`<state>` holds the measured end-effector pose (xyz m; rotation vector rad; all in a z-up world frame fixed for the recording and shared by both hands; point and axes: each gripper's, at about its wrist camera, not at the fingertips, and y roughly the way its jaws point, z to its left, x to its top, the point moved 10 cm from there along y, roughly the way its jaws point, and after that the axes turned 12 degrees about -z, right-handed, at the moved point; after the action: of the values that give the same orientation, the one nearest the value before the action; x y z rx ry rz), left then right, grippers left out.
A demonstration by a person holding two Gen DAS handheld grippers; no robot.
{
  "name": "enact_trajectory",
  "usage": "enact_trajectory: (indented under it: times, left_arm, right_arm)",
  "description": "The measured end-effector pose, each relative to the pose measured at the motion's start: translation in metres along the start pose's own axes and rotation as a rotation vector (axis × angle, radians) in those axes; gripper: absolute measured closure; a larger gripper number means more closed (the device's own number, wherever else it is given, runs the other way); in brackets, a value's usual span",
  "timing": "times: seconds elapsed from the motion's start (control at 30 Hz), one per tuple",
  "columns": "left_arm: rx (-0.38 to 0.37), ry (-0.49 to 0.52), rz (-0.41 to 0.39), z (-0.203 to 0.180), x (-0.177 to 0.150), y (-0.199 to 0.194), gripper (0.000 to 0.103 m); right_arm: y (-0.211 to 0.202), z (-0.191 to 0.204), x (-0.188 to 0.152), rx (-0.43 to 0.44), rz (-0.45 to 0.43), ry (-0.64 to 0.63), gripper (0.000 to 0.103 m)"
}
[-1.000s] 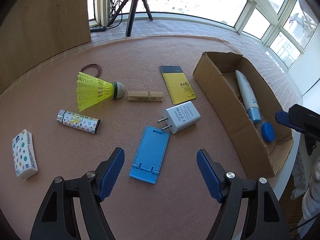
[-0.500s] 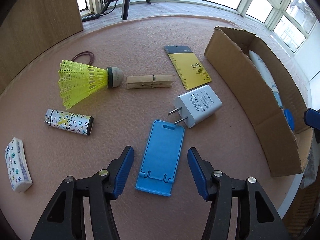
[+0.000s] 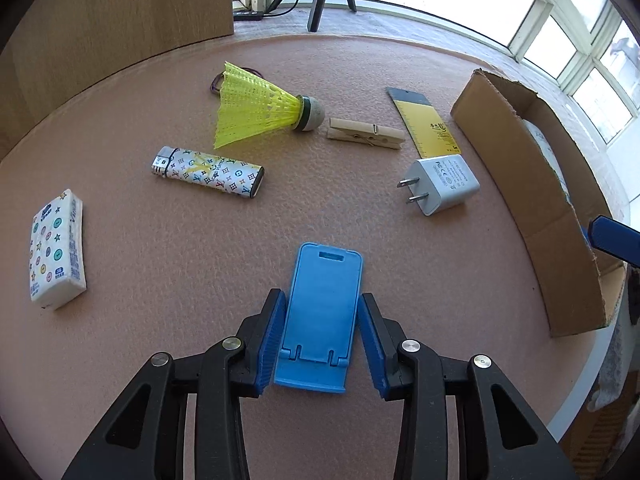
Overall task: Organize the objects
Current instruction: 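Grasp the blue phone stand with the left tool, then close the right tool on the phone stand while the left tool releases it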
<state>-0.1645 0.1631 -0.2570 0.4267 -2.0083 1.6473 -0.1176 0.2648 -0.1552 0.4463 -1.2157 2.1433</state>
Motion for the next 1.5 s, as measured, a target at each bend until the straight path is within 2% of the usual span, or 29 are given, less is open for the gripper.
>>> enact_trajectory:
  times: [0.13,0.23,0.43,0.67,1.0,1.1,1.17,1.5]
  left_arm:
    - [-0.030,-0.045,0.004,0.007,-0.016,-0.014,0.062]
    - [-0.071,-0.057,0.015,0.011,-0.026,-0.023,0.054]
    - [-0.126,-0.068,0.017,0.016,-0.038,-0.033,0.054]
    - [-0.208,-0.099,0.025,0.003,-0.039,-0.033,0.054]
    - [-0.212,-0.112,0.010,0.004,-0.036,-0.031,0.054]
    - [-0.214,-0.097,0.008,0.002,-0.034,-0.029,0.054]
    - [-0.213,-0.093,0.009,0.001,-0.034,-0.030,0.055]
    - [-0.214,-0.085,0.007,-0.005,-0.033,-0.034,0.058]
  right_arm:
    - [0.018,0.014,-0.016,0.019,0.053,-0.022,0.039]
    - [0.033,0.020,-0.031,0.031,0.103,-0.021,0.039]
    - [0.057,0.030,-0.054,0.027,0.164,-0.043,0.040]
    - [0.085,0.029,-0.077,0.019,0.242,-0.025,0.055]
    - [0.105,0.039,-0.088,0.008,0.279,-0.077,0.066]
    - [0.108,0.039,-0.087,0.000,0.284,-0.089,0.072]
    - [0.110,0.041,-0.089,0.000,0.294,-0.106,0.081]
    - [0.110,0.042,-0.089,-0.036,0.284,-0.158,0.083]
